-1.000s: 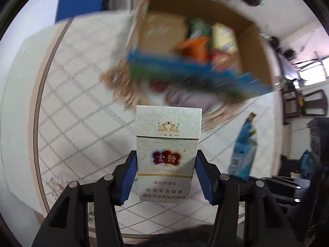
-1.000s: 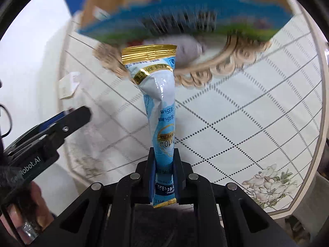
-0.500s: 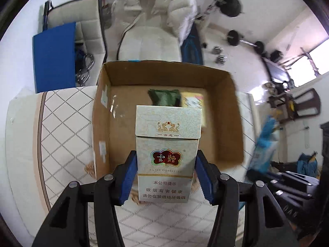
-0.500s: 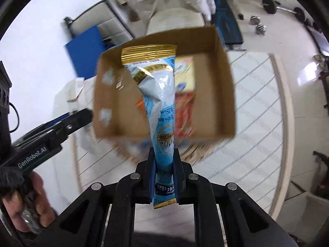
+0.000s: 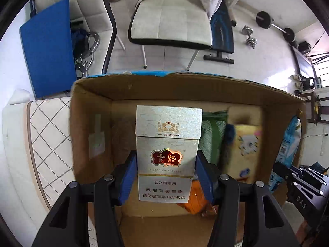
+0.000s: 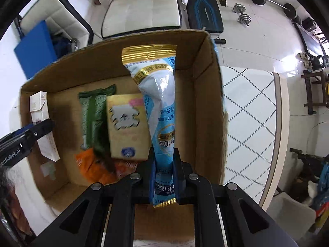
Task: Organize snacks
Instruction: 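Carry both items into the box and open both grippers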
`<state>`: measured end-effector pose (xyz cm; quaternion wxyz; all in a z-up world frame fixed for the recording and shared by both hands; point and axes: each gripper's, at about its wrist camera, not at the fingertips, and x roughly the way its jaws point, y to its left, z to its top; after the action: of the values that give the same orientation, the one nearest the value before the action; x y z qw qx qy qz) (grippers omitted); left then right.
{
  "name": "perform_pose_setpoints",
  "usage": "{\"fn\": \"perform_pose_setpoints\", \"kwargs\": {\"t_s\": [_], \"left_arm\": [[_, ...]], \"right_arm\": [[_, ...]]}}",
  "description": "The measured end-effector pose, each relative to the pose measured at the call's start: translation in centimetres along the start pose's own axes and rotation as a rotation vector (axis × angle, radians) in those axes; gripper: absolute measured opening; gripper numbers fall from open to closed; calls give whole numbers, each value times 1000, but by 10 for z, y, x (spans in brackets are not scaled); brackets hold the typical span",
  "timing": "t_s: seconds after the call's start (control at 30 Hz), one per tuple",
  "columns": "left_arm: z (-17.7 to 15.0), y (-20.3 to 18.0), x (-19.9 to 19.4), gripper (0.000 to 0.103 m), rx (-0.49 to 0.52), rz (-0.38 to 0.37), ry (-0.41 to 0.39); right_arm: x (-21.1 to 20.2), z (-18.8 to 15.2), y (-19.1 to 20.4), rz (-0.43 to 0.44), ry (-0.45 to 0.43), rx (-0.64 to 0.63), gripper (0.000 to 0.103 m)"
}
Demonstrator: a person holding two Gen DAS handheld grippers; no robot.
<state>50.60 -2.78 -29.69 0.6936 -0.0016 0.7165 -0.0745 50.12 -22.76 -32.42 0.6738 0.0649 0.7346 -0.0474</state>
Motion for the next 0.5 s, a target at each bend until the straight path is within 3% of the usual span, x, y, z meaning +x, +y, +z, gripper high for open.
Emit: {"fn": "perform_pose_setpoints", "kwargs": {"t_s": [0.37, 0.4, 0.43, 0.47, 0.5], "left_arm": [[11, 8, 29, 54, -30, 29, 103], [11, 9, 30, 54, -35, 23, 105], [10, 10, 27, 55, -39, 22, 97], [9, 10, 26, 60, -40, 28, 91], [8, 9, 23, 64, -35, 31, 84]], "right_arm": [[33, 16, 7, -27, 52, -7, 19], [31, 14, 7, -22, 54, -2, 23], [29, 14, 7, -16, 54, 3, 33], [26, 13, 7, -1, 49, 7, 39], [22, 13, 8, 11, 42, 9, 52]]}}
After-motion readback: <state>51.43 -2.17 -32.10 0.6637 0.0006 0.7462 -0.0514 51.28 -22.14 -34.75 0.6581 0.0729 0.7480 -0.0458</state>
